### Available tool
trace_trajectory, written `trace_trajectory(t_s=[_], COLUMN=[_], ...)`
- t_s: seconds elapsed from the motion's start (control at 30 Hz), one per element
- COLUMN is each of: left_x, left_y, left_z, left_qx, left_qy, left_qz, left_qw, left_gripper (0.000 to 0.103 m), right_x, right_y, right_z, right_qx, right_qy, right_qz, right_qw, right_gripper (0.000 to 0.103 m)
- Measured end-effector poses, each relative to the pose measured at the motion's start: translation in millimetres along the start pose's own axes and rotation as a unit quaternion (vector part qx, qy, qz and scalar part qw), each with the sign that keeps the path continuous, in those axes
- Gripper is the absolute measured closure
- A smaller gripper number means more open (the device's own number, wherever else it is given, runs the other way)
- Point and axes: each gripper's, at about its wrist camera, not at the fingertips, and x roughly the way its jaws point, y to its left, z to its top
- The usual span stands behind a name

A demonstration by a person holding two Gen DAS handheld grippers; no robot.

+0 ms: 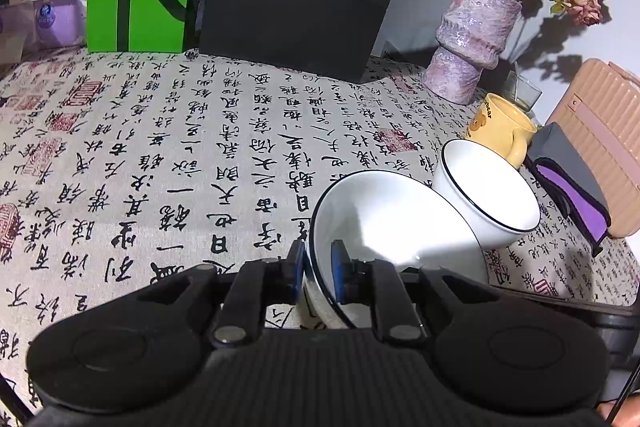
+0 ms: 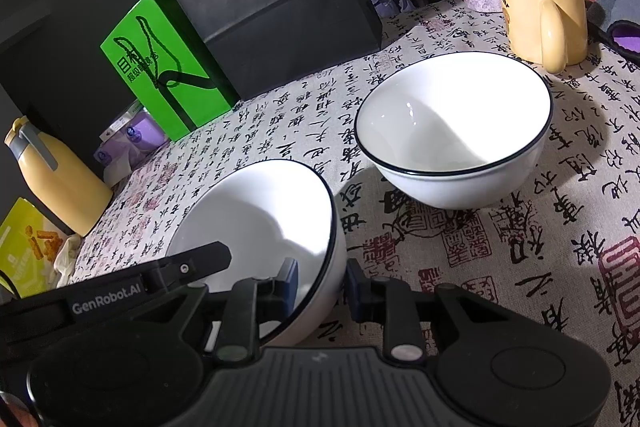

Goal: Organize plates and bowls

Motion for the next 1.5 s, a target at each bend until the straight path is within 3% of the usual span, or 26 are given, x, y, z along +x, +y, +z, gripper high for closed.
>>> trace_trajectory(t_s=[0.27, 1.5], left_x=[-1.4, -5.4], left_y=[-6.1, -9.0], left_z=[-2.2, -4.6], left_qx=[0.023, 0.032], left_qy=[-0.009, -0.021], left_qz=[0.012, 0.016], left_qw=[0.9996, 0.9991], left_gripper=[0.089, 0.089], right_x=[0.2, -3.2], right_y=[0.0, -0.7], right_z=[0.1, 0.1], right_qx=[0.0, 0.004], right_qy=[0.0, -0.007], right_qz=[0.0, -0.001], right_qw=[1.0, 1.0], right_gripper=[0.08, 0.084])
